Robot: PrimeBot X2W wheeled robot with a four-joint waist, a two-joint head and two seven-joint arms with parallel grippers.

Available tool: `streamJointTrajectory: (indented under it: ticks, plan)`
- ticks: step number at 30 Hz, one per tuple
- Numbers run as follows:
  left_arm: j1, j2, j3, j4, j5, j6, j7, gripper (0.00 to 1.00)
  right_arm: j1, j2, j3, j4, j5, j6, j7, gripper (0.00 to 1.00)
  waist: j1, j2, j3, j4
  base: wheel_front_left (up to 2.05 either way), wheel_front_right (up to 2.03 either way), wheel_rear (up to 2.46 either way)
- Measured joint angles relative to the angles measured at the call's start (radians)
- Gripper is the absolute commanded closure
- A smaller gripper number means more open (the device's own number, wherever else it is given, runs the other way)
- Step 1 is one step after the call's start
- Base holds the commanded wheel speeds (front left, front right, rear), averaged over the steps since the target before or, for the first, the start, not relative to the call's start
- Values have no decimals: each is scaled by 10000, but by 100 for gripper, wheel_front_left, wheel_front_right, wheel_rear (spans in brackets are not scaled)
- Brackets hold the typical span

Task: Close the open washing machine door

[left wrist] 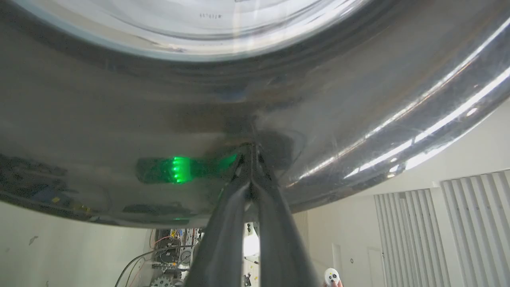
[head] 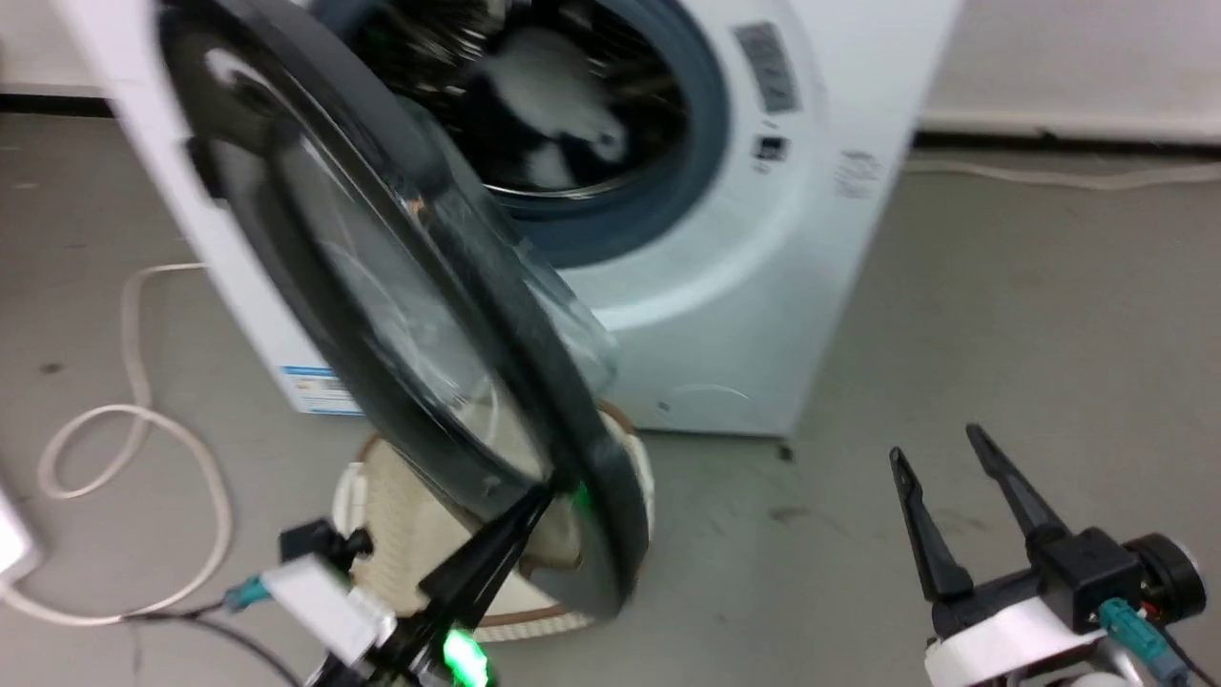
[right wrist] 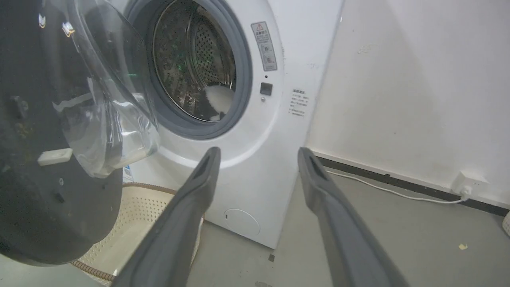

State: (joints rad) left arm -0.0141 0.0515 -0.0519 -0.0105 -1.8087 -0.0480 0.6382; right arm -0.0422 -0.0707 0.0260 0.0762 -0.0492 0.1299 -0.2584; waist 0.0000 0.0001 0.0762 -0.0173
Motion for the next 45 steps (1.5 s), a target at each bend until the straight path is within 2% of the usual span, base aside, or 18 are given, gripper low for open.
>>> streamJointTrajectory:
  ticks: [9,15,19,22,27,32,33,34,36,40,43,45]
  plan:
    - [-2740,-10,-1287,1613,-623,-537,-2711,100,-412,12,-59,-153,77,0,-2,0,1,0,1111,-1510,0,0,0]
    - [-4671,-19,-1494,3210,-736,-696,-4828,100,-597,59,27,-157,219,0,-2,0,2,0,1801,-2390,0,0,0]
    - [-5633,-23,-1555,4121,-671,-754,-5714,100,-694,81,27,-155,245,0,-2,0,3,1,2135,-2761,0,0,0]
    - [-6023,-23,-1638,4468,-673,-757,-5898,100,-703,92,4,-146,245,0,-2,0,3,0,2251,-2844,0,0,0]
    - [-6088,-31,-1799,4284,-652,-779,-5948,100,-705,119,-17,-138,244,0,-2,0,1,1,2090,-2571,0,0,0]
    - [-5170,36,-1967,3273,472,-780,-5931,100,-678,130,17,-151,238,0,-2,0,-1,0,1652,-2152,0,0,0]
    - [-4847,113,-2044,2970,821,-780,-5927,95,-647,127,19,-163,238,0,0,0,0,0,1540,-2053,0,0,0]
    - [-4488,217,-2130,2658,1208,-780,-6004,0,-594,115,17,-173,242,0,0,0,0,1,1413,-1950,0,0,0]
    - [-3744,464,-2259,2004,1935,-780,-6312,0,-444,90,127,-232,291,0,0,0,-1,0,1138,-1745,0,0,0]
    - [-2225,1494,-2587,863,3906,-780,-7572,0,-71,29,307,-384,479,0,-2,0,-3,0,577,-1279,0,0,0]
    - [-1288,2245,-2734,585,5484,-780,-8661,0,163,-6,330,-474,504,0,-2,0,-4,0,208,-875,0,0,0]
    - [-805,2429,-2500,759,6449,-780,-8897,0,307,-10,307,-508,504,0,-2,0,-3,0,-3,-580,0,0,0]
